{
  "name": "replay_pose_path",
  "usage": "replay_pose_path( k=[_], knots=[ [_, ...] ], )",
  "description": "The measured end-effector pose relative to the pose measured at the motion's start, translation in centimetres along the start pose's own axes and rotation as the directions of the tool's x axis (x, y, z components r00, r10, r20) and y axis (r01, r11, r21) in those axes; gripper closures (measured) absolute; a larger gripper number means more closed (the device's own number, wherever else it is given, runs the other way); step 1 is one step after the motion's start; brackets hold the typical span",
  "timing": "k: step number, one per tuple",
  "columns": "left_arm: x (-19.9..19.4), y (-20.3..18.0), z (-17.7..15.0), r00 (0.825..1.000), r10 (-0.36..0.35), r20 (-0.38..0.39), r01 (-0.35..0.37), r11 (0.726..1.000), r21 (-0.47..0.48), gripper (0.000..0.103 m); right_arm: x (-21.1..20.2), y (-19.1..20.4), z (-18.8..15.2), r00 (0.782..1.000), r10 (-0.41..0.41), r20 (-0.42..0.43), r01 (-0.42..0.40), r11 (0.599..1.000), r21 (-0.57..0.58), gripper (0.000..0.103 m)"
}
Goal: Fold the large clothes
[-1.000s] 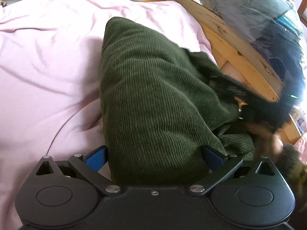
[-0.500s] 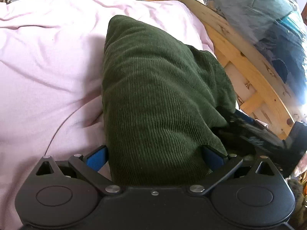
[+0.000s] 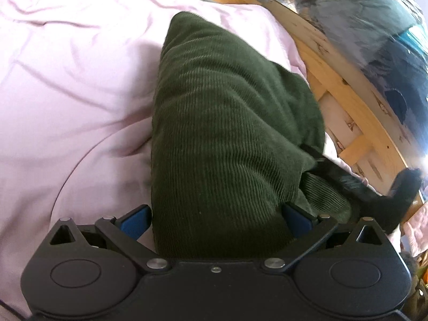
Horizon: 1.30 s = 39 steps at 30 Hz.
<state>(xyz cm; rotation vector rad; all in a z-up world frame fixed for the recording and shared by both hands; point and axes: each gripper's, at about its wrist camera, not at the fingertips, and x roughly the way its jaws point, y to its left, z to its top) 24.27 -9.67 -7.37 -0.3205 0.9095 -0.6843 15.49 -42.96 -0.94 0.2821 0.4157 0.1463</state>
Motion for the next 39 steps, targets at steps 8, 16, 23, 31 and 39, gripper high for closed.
replay_pose_path(
  k=[8, 16, 23, 31, 39],
  knots=[
    [0.0, -0.3, 0.0, 1.000, 0.021, 0.007, -0.021, 1.000, -0.010, 0.000, -1.0, 0.1, -0.3, 0.983, 0.115, -0.142, -0.119, 0.993, -0.020, 0.065],
    [0.2, 0.1, 0.2, 1.000, 0.006, -0.009, -0.006, 1.000, -0.022, 0.000, -4.0, 2.3, -3.0, 0.974, -0.042, -0.224, 0.024, 0.997, -0.078, 0.100],
    [0.4, -0.1, 0.1, 1.000, 0.008, -0.011, -0.008, 1.000, 0.003, 0.000, -3.1, 0.4, -4.9, 0.938, -0.158, -0.308, 0.155, 0.987, -0.033, 0.103],
    [0.3, 0.4, -0.1, 1.000, -0.007, 0.001, 0.007, 1.000, -0.014, 0.000, -7.0, -0.1, -2.2, 0.986, -0.090, 0.140, 0.078, 0.993, 0.090, 0.043],
    [0.5, -0.4, -0.1, 1.000, 0.016, 0.011, -0.016, 1.000, 0.007, 0.001, 1.9, 0.7, -1.4, 0.989, -0.131, 0.064, 0.131, 0.991, 0.009, 0.050]
  ],
)
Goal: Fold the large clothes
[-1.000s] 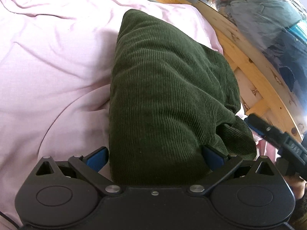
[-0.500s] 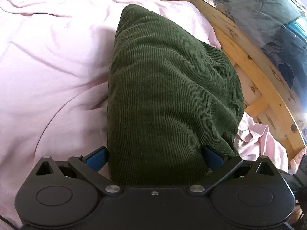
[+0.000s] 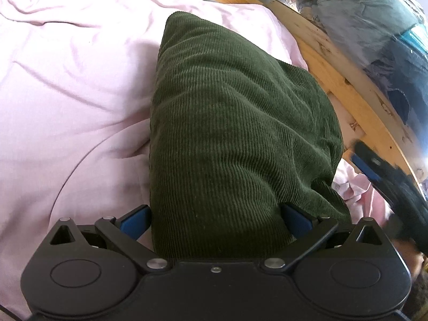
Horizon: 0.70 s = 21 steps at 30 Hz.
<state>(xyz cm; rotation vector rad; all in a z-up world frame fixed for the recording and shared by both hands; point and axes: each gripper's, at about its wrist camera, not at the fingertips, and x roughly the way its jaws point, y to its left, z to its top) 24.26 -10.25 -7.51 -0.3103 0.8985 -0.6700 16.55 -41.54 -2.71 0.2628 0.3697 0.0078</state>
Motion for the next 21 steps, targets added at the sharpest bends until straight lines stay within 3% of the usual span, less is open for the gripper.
replay_pose_path(
  k=[4, 9, 12, 15, 16, 18, 21],
  knots=[
    [-0.1, -0.1, -0.2, 1.000, 0.001, 0.006, -0.001, 1.000, 0.006, 0.001, 1.3, -0.2, -1.9, 0.998, -0.059, -0.024, 0.057, 0.996, -0.065, 0.055],
    [0.3, -0.7, -0.7, 1.000, 0.014, 0.018, -0.014, 0.999, 0.030, 0.001, 0.1, -1.3, -1.8, 1.000, 0.021, 0.011, -0.021, 0.999, 0.035, 0.054],
    [0.1, -0.4, -0.8, 1.000, 0.010, 0.023, -0.010, 1.000, 0.016, 0.000, -0.3, -1.8, -0.9, 0.996, 0.068, 0.060, -0.072, 0.995, 0.073, 0.042],
    [-0.8, -0.9, -0.4, 0.999, 0.022, 0.042, -0.024, 0.999, 0.046, 0.001, 0.1, -2.9, -0.1, 0.980, 0.191, 0.064, -0.198, 0.970, 0.142, 0.012],
    [-1.1, -1.2, -0.2, 0.998, 0.028, 0.053, -0.031, 0.997, 0.068, 0.001, 0.3, -3.3, -0.1, 0.970, 0.235, 0.059, -0.241, 0.956, 0.168, 0.006],
    [-2.0, -1.7, 0.3, 0.996, 0.002, 0.086, -0.012, 0.994, 0.111, 0.001, 1.1, -3.9, -0.3, 0.958, 0.281, 0.049, -0.285, 0.934, 0.215, 0.003],
    [-3.4, -0.7, 0.9, 0.988, -0.078, 0.137, 0.069, 0.995, 0.066, 0.001, 2.6, -4.0, -0.1, 0.959, 0.281, 0.030, -0.281, 0.937, 0.205, 0.002]
  ],
)
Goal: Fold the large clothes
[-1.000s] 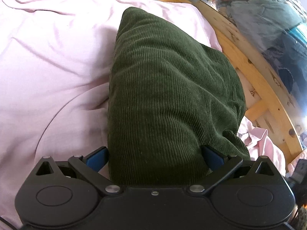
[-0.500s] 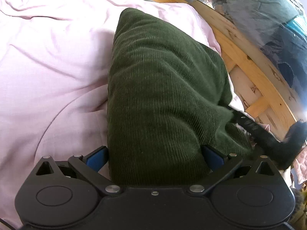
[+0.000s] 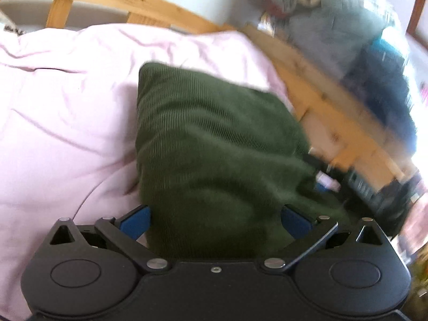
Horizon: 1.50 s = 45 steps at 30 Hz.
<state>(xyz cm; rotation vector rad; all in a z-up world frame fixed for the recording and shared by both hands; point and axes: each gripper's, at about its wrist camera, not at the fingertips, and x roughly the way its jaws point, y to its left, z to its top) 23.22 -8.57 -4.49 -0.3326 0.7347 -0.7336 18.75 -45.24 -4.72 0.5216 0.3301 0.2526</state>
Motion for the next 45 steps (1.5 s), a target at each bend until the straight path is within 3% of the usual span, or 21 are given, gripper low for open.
replay_pose_path(
  k=[3, 6, 8, 12, 21, 39, 45],
  knots=[
    [-0.7, 1.7, 0.7, 0.999, -0.027, 0.044, 0.032, 0.994, -0.108, 0.001, 1.8, -0.3, 0.5, 1.000, -0.008, -0.013, 0.009, 1.000, 0.020, 0.002],
    [0.3, 3.3, 1.6, 0.999, 0.047, 0.005, -0.046, 0.983, -0.179, 0.001, 2.3, -0.2, 0.6, 0.999, -0.026, -0.043, 0.027, 0.999, 0.029, 0.002],
    [1.5, 3.6, 2.2, 0.995, 0.077, -0.056, -0.086, 0.982, -0.171, 0.001, 2.4, -0.1, 0.2, 0.997, -0.041, -0.068, 0.041, 0.999, 0.003, 0.003],
    [2.5, 3.1, 2.7, 0.996, 0.056, -0.063, -0.065, 0.988, -0.138, 0.000, 2.5, -0.1, -0.6, 0.998, -0.052, -0.047, 0.051, 0.999, -0.011, 0.002],
    [3.6, 1.5, 3.2, 0.993, 0.089, -0.083, -0.092, 0.995, -0.028, 0.000, 2.4, 0.0, -1.5, 0.998, -0.062, -0.003, 0.062, 0.997, -0.040, 0.001],
    [3.3, 1.4, 2.8, 0.992, 0.103, -0.073, -0.107, 0.993, -0.050, 0.000, 2.2, 0.3, -1.7, 0.998, -0.058, -0.002, 0.058, 0.998, -0.033, 0.001],
    [3.5, 2.8, 2.4, 0.997, 0.038, -0.062, -0.042, 0.997, -0.069, 0.000, 1.9, 0.6, -1.4, 0.997, -0.070, -0.010, 0.070, 0.997, -0.012, 0.002]
  ],
)
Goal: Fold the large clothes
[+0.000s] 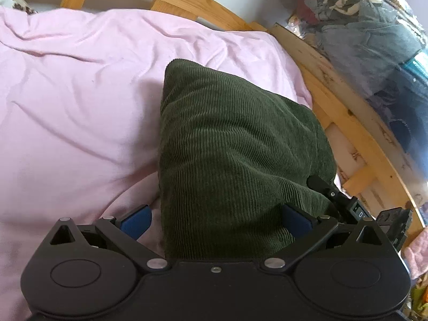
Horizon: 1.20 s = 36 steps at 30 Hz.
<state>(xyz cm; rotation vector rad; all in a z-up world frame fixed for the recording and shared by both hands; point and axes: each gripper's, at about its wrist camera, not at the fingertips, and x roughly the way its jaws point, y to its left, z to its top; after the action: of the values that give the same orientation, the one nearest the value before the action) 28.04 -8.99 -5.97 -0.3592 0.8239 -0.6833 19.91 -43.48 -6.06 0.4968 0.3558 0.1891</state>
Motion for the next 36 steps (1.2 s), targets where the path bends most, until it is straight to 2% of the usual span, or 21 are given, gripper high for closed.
replay_pose_path(
  k=[2, 4, 8, 9, 10, 14, 17, 20, 24, 28, 30, 32, 33, 34, 36],
  knots=[
    [0.6, 1.1, 0.1, 0.998, -0.047, -0.029, 0.046, 0.998, -0.046, 0.000, 0.0, 0.2, 0.0, 1.000, -0.004, -0.004, 0.004, 1.000, 0.000, 0.006],
    [1.5, 2.4, 0.4, 0.992, -0.100, -0.079, 0.088, 0.986, -0.140, 0.000, 0.0, 0.0, 0.2, 0.999, 0.030, -0.023, -0.029, 0.999, 0.019, 0.020],
    [3.2, 4.2, 0.2, 0.970, -0.197, -0.141, 0.150, 0.945, -0.291, 0.000, 0.0, 0.1, 0.6, 0.997, 0.051, -0.061, -0.049, 0.999, 0.023, 0.034],
    [3.4, 4.3, 0.2, 0.967, -0.206, -0.150, 0.152, 0.939, -0.308, 0.000, -0.2, 0.1, 0.6, 0.996, 0.058, -0.060, -0.056, 0.998, 0.033, 0.043],
    [3.5, 4.1, 0.3, 0.966, -0.205, -0.157, 0.149, 0.940, -0.308, 0.000, -0.4, 0.2, 0.6, 0.996, 0.063, -0.057, -0.060, 0.997, 0.042, 0.051],
    [2.6, 1.9, 0.2, 0.982, -0.137, -0.129, 0.107, 0.971, -0.213, 0.007, -1.8, 2.2, 0.6, 0.999, 0.047, -0.018, -0.047, 0.999, -0.014, 0.062],
    [1.5, 1.0, 0.2, 0.988, -0.120, -0.099, 0.102, 0.979, -0.176, 0.012, -3.0, 4.0, 0.8, 0.996, 0.085, 0.014, -0.084, 0.996, -0.023, 0.063],
    [-0.2, 0.8, 0.4, 0.989, -0.125, -0.076, 0.113, 0.983, -0.142, 0.013, -2.7, 6.6, 1.0, 0.994, 0.108, 0.035, -0.106, 0.992, -0.071, 0.063],
    [-3.5, 1.4, 1.6, 0.995, -0.099, 0.001, 0.099, 0.989, -0.109, 0.013, 0.4, 9.0, 2.3, 0.984, 0.170, 0.059, -0.166, 0.983, -0.080, 0.064],
    [-6.4, 3.4, 3.6, 0.996, -0.056, 0.072, 0.064, 0.992, -0.110, 0.013, 6.1, 10.6, 3.9, 0.978, 0.204, 0.047, -0.198, 0.974, -0.115, 0.063],
    [-7.5, 4.9, 4.8, 0.993, -0.026, 0.112, 0.038, 0.993, -0.112, 0.013, 9.4, 11.8, 3.9, 0.986, 0.169, 0.003, -0.168, 0.978, -0.121, 0.061],
    [-8.1, 6.7, 6.0, 0.988, 0.014, 0.151, 0.005, 0.993, -0.121, 0.013, 12.4, 13.2, 3.2, 0.993, 0.096, -0.074, -0.105, 0.986, -0.132, 0.059],
    [-8.2, 7.7, 6.3, 0.986, 0.038, 0.162, -0.017, 0.992, -0.127, 0.013, 13.4, 13.3, 2.8, 0.994, 0.064, -0.091, -0.077, 0.987, -0.144, 0.053],
    [-8.1, 8.9, 6.5, 0.984, 0.072, 0.161, -0.050, 0.989, -0.137, 0.012, 13.7, 13.3, 2.6, 0.994, 0.061, -0.087, -0.073, 0.986, -0.150, 0.045],
    [-6.8, 10.4, 6.7, 0.983, 0.142, 0.116, -0.121, 0.978, -0.170, 0.012, 13.5, 13.4, 2.6, 0.995, 0.059, -0.075, -0.071, 0.984, -0.166, 0.040]
  ],
)
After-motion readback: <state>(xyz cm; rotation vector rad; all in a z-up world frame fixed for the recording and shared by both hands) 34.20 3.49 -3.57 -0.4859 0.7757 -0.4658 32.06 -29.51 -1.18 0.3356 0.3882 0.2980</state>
